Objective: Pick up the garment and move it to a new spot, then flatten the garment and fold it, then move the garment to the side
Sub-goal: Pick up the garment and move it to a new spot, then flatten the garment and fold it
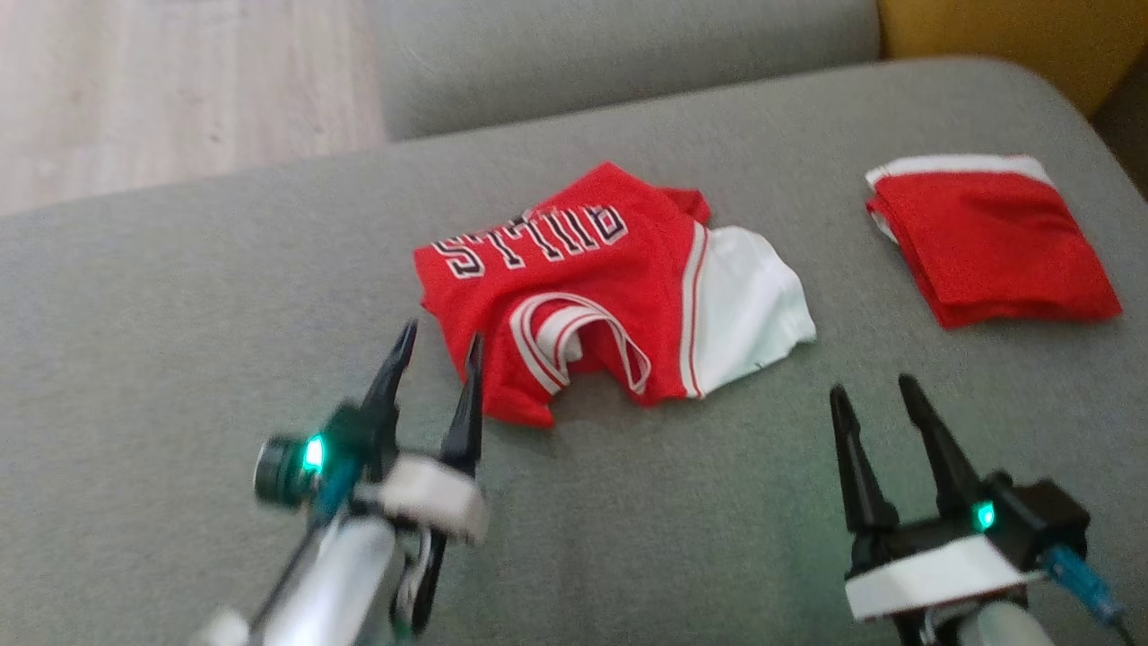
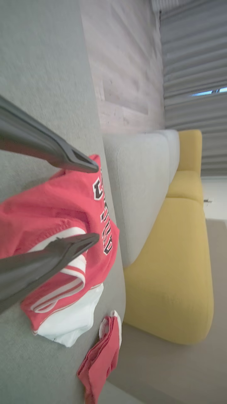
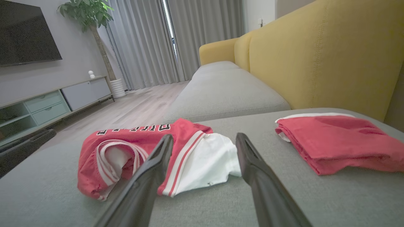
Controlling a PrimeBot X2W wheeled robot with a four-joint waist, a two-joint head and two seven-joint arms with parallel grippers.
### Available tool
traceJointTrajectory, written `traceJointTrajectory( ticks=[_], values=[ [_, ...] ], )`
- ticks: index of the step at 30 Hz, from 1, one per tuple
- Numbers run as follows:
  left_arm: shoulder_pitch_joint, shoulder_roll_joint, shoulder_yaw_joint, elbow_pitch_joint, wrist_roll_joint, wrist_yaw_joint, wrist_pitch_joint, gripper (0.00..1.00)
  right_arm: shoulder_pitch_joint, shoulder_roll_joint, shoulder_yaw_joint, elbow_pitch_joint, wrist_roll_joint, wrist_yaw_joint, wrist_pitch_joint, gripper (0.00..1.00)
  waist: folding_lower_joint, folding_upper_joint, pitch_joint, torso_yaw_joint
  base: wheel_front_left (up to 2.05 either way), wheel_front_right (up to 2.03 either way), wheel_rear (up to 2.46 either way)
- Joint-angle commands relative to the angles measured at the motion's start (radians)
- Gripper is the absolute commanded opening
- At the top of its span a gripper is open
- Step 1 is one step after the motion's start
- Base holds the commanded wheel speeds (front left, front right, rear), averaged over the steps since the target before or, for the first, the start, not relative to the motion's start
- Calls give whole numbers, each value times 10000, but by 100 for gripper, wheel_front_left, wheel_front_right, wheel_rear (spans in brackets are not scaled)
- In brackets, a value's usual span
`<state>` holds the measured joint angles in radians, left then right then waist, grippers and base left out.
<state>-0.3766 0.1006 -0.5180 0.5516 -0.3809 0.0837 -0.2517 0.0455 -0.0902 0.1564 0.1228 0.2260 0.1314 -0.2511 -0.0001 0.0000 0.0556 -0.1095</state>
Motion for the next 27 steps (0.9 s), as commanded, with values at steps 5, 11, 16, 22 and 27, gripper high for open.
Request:
traceJointTrajectory(
  ticks=[5,11,16,22,27],
  values=[
    [1671,335,999,-2186,784,523,-99,100,255,84,91,-132,-39,-7,-106,100,1,0,-981,980,0,0,0],
    [3558,251,1888,-4320,1567,1198,-100,100,720,200,-205,-32,-121,-7,-106,100,1,0,-1469,1469,0,0,0],
    [5159,67,2422,-5245,2039,1408,-100,100,1104,303,-468,46,-249,-7,-106,100,1,0,-1812,1608,0,0,0],
    [6186,-94,2610,-5446,2396,1168,-100,100,1420,367,-554,86,-432,-7,-107,100,1,0,-2039,1702,0,0,0],
    [6344,-164,2757,-5385,2581,953,-100,100,1455,387,-530,124,-453,-7,-107,100,1,0,-2090,1703,0,0,0]
  ],
)
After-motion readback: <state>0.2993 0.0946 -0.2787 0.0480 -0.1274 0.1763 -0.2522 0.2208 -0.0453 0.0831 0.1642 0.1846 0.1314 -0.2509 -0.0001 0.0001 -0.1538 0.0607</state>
